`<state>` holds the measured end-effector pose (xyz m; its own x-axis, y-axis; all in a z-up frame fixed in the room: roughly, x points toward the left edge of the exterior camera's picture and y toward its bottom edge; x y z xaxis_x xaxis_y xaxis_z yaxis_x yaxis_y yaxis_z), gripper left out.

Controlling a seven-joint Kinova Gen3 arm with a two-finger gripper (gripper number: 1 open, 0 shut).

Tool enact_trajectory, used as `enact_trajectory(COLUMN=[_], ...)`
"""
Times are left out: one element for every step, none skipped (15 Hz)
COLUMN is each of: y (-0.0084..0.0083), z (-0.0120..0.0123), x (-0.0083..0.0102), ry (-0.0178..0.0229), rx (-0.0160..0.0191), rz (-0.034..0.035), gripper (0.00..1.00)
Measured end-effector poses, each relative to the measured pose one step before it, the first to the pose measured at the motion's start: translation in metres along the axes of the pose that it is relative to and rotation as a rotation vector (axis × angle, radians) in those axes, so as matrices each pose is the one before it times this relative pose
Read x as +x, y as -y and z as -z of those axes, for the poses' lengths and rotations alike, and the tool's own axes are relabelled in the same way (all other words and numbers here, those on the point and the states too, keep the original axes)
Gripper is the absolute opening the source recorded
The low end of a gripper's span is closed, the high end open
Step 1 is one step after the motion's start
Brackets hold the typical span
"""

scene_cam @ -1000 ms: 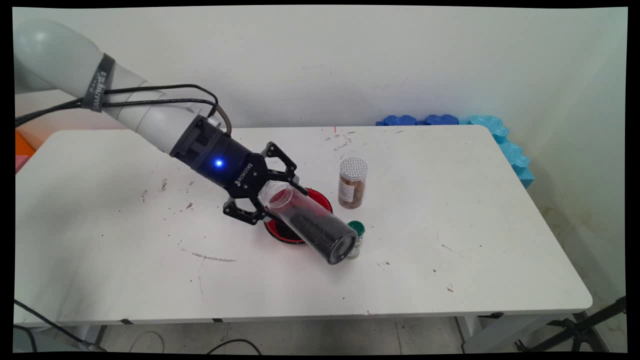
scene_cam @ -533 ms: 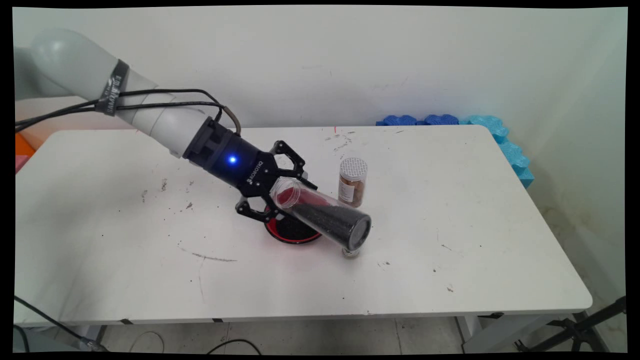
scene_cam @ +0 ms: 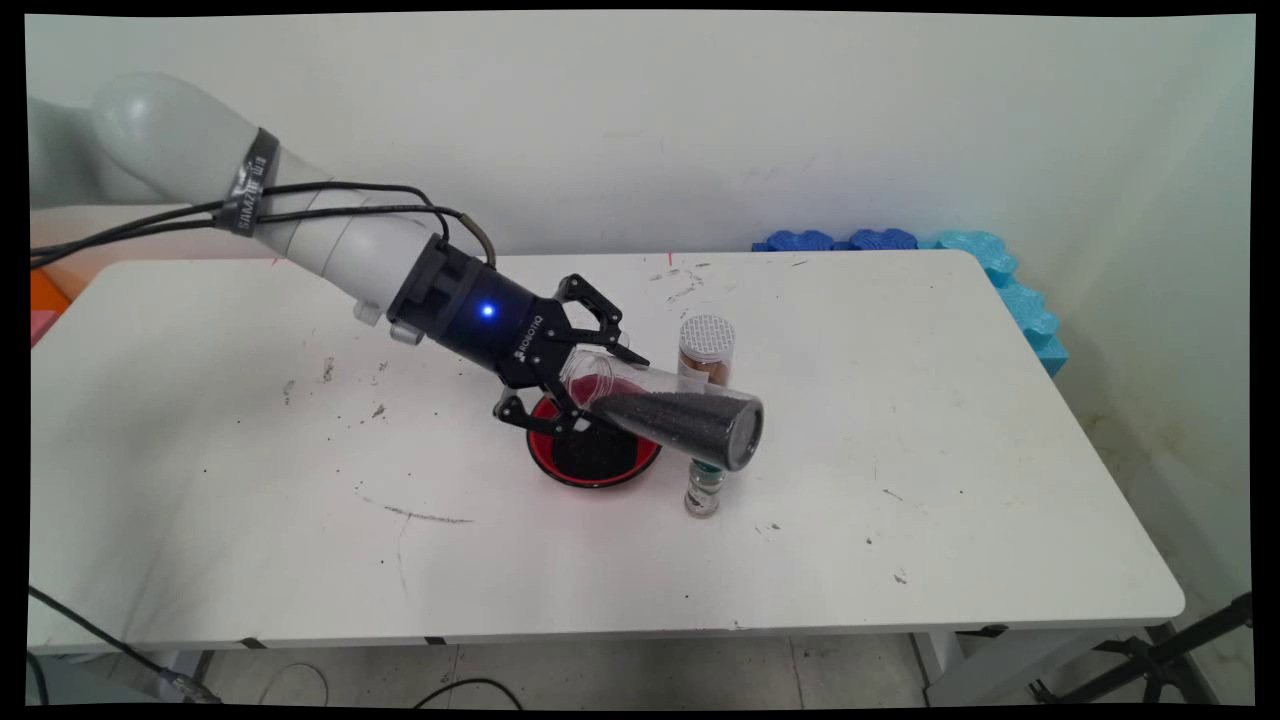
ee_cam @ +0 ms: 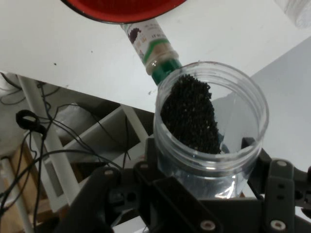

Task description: Pour the black seasoning powder in the red bowl

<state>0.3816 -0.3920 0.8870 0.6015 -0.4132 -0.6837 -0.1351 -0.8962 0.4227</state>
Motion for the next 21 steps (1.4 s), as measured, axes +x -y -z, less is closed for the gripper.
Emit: enact_trajectory(y=[0.00008, 0.00009, 0.00004, 0.00010, -0.00015, 0.00013, 0.00017, 0.00012, 0.00020, 0.00024, 0.00010, 0.00023, 0.00011, 0.00002, -0.00005, -0.00016, -0.00038, -0.00038, -0.00020, -0.00035, -0.00022], z=[-0.00055, -0.00053, -0.00034, -0.00032, -0.00028, -0.00043, -0.00029, -0.00026, -0.00010, -0.00003, -0.00005, 0.00003, 0.00010, -0.00002, -0.00008, -0.00024, -0.00026, -0.00022, -0.00012, -0.00028, -0.00020], x=[0.00052, 0.00052, 0.00050, 0.00039, 0.00024, 0.00002, 0.00002, 0.00001, 0.00008, 0.00010, 0.00016, 0.00032, 0.00035, 0.00029, 0.00018, 0.00007, -0.00005, -0.00007, -0.00005, -0.00027, -0.00010], ry=[0.00067, 0.00107, 0.00115, 0.00179, 0.00298, 0.00334, 0.00257, 0.00326, 0.00287, 0.00287, 0.00230, 0.00245, 0.00234, 0.00206, 0.00199, 0.00203, 0.00234, 0.00216, 0.00145, 0.00251, 0.00183], rx=[-0.00323, -0.00330, -0.00301, -0.00333, -0.00366, -0.00342, -0.00327, -0.00428, -0.00367, -0.00413, -0.00298, -0.00341, -0.00405, -0.00382, -0.00293, -0.00326, -0.00415, -0.00411, -0.00254, -0.00377, -0.00261], rz=[0.01156, 0.01318, 0.01129, 0.01267, 0.01157, 0.01178, 0.00987, 0.01290, 0.01090, 0.01162, 0.00843, 0.00986, 0.00972, 0.00847, 0.00692, 0.00708, 0.00732, 0.00615, 0.00408, 0.00497, 0.00347], gripper=[0.00, 0.00, 0.00, 0.00, 0.00, 0.00, 0.00, 0.00, 0.00, 0.00, 0.00, 0.00, 0.00, 0.00, 0.00, 0.00, 0.00, 0.00, 0.00, 0.00, 0.00])
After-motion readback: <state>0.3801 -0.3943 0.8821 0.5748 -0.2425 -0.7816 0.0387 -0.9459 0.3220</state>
